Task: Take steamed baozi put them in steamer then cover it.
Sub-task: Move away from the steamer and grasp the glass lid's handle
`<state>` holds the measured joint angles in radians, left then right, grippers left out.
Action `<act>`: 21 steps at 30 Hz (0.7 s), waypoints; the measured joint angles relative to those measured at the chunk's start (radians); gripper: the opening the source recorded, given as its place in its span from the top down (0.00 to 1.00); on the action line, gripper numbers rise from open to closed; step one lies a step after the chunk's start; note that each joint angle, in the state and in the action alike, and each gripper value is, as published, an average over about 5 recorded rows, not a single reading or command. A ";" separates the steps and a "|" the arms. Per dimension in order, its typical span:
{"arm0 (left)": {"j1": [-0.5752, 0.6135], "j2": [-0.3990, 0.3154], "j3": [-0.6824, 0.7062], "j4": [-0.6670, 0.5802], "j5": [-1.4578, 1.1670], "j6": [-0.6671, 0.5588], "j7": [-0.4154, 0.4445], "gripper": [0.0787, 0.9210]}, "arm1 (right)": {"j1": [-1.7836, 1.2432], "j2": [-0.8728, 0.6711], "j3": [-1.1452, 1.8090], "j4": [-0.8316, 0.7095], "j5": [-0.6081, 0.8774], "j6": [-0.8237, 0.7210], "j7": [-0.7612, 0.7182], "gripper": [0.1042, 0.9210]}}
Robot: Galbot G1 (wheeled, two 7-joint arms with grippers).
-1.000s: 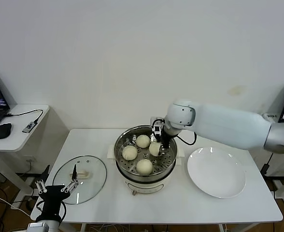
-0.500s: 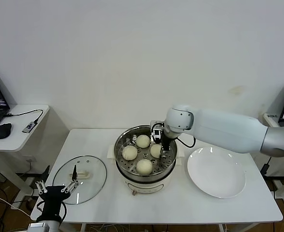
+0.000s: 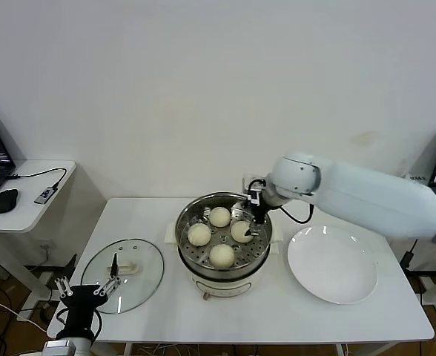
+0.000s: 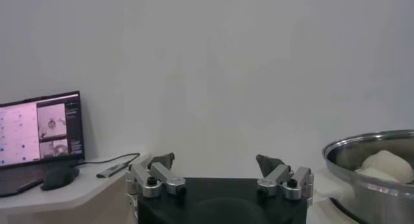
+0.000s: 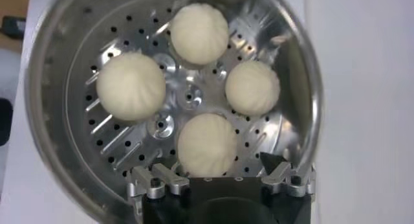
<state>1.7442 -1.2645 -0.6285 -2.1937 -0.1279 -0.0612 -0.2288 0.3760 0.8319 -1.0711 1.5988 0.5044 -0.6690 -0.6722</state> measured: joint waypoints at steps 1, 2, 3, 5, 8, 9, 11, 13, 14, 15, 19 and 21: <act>-0.001 0.000 0.000 0.003 0.000 -0.001 0.000 0.12 | -0.027 -0.023 0.030 0.019 0.009 0.013 0.032 0.12; -0.003 0.000 0.001 0.006 0.000 -0.002 0.000 0.12 | -0.059 -0.047 0.062 0.038 0.017 0.027 0.065 0.12; -0.005 -0.001 0.001 0.009 0.000 -0.004 0.000 0.12 | -0.096 -0.070 0.098 0.058 0.024 0.044 0.099 0.12; -0.010 -0.001 0.000 0.016 0.000 -0.007 -0.001 0.12 | -0.182 -0.113 0.177 0.094 0.031 0.084 0.165 0.12; -0.016 -0.001 -0.001 0.028 0.002 -0.014 -0.002 0.12 | -0.340 -0.159 0.312 0.136 0.024 0.157 0.255 0.12; -0.018 -0.001 -0.001 0.033 0.004 -0.016 -0.002 0.12 | -0.398 -0.169 0.364 0.147 0.016 0.184 0.282 0.12; -0.019 -0.003 -0.002 0.042 0.009 -0.021 -0.002 0.12 | -0.518 -0.180 0.473 0.168 -0.006 0.239 0.328 0.12; -0.020 -0.004 -0.002 0.052 0.015 -0.026 -0.003 0.12 | -0.641 -0.177 0.587 0.185 -0.034 0.295 0.364 0.12; -0.020 -0.005 -0.003 0.057 0.019 -0.029 -0.003 0.12 | -0.701 -0.170 0.645 0.192 -0.050 0.323 0.379 0.12; -0.020 -0.006 -0.003 0.062 0.023 -0.032 -0.004 0.12 | -0.761 -0.160 0.703 0.197 -0.066 0.350 0.390 0.12; -0.027 -0.013 -0.003 0.087 0.046 -0.046 -0.005 0.12 | -0.995 -0.076 0.939 0.207 -0.135 0.462 0.415 0.12; -0.032 -0.015 0.000 0.102 0.059 -0.052 -0.008 0.12 | -1.104 -0.014 1.050 0.207 -0.169 0.517 0.417 0.12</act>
<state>1.7119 -1.2793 -0.6290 -2.0920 -0.0684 -0.1128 -0.2370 -0.7276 0.8183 -0.0208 1.8055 0.3350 -0.1516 -0.2556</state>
